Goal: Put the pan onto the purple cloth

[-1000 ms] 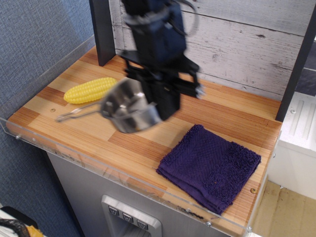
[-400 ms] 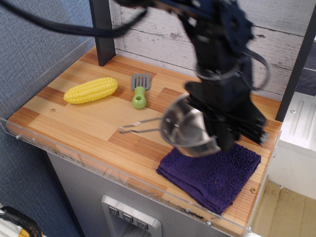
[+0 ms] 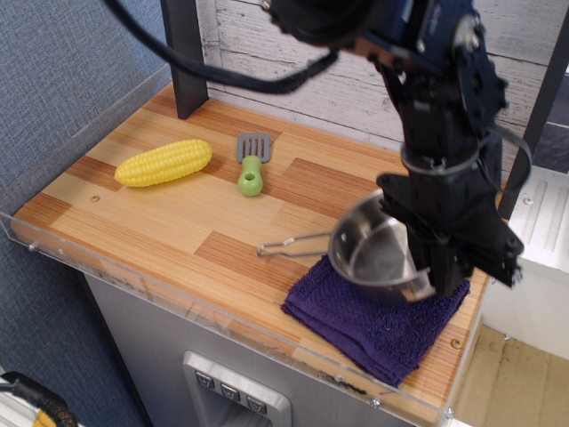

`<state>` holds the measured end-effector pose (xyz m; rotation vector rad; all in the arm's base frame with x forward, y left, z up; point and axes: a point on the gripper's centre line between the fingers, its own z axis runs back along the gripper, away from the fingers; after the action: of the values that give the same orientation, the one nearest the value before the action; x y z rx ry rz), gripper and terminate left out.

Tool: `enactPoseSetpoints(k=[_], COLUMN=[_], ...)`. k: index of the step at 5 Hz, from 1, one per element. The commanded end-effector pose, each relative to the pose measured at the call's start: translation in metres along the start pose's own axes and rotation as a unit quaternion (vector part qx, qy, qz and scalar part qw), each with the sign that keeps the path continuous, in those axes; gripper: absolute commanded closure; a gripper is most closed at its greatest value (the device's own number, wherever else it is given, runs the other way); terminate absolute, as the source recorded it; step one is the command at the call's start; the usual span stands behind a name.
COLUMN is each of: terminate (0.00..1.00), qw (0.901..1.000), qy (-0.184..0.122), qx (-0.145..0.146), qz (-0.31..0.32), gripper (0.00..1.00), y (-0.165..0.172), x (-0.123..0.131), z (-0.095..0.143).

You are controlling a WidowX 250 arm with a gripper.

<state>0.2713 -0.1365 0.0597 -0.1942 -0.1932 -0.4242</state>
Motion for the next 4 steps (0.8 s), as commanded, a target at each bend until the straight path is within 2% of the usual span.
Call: enactPoseSetpoints(k=[1,2,3,4], terminate=[0.0,0.0,0.0,0.0], qw=[0.9972,0.991,0.9881,0.9926], qy=[0.061,0.116,0.147,0.12], qx=[0.038,0.062,0.043,-0.005], qz=[-0.018,-0.022,-0.01,0.019], gripper=[1.0,1.0,1.0,0.0], y=[0.012,0.034,0.041,0.041], x=[-0.038,-0.074,-0.092,-0.088], z=[-0.009,-0.023,-0.038,-0.024])
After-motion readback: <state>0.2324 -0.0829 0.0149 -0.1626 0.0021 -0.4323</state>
